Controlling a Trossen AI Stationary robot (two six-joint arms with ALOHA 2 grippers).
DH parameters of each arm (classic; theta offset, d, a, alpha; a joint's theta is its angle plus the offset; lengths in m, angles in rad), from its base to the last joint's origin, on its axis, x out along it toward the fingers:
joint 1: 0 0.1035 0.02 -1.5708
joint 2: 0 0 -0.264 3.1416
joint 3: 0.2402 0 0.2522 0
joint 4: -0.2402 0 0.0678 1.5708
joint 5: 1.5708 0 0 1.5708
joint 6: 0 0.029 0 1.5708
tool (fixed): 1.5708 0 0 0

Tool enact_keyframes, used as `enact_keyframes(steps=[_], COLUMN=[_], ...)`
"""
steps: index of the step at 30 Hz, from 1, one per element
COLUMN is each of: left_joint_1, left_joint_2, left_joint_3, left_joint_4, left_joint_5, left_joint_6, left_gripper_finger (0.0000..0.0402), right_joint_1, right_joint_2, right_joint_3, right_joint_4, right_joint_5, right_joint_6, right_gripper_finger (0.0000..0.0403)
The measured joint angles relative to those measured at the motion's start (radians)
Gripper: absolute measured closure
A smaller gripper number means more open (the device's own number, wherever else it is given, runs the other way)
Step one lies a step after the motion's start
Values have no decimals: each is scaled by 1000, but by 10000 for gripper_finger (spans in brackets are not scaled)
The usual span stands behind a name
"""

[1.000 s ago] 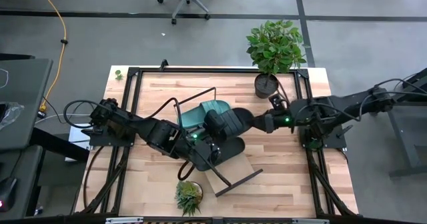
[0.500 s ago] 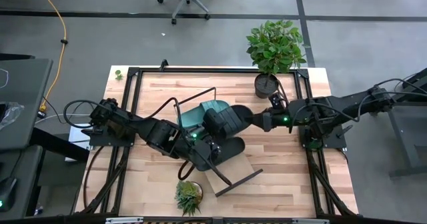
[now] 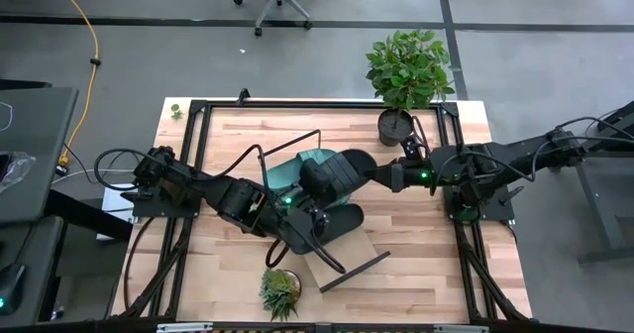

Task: Pick and place slides into the shelf
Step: Put the black slide on the shelf

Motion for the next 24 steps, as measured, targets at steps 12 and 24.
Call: enact_keyframes(steps=[12, 24], left_joint_1=[0, 1], left_joint_2=[0, 0], left_joint_3=[0, 0], left_joint_4=[4, 4], left_joint_5=[-18, 6], left_joint_6=[-16, -38], left_gripper_finger=[401, 392], right_joint_1=[0, 0], right_joint_2=[0, 0], right_joint_3=[0, 0], right_joint_4=[12, 14], right_joint_5=[28, 66], right_joint_6=[-27, -82], right_gripper_finger=[266, 392])
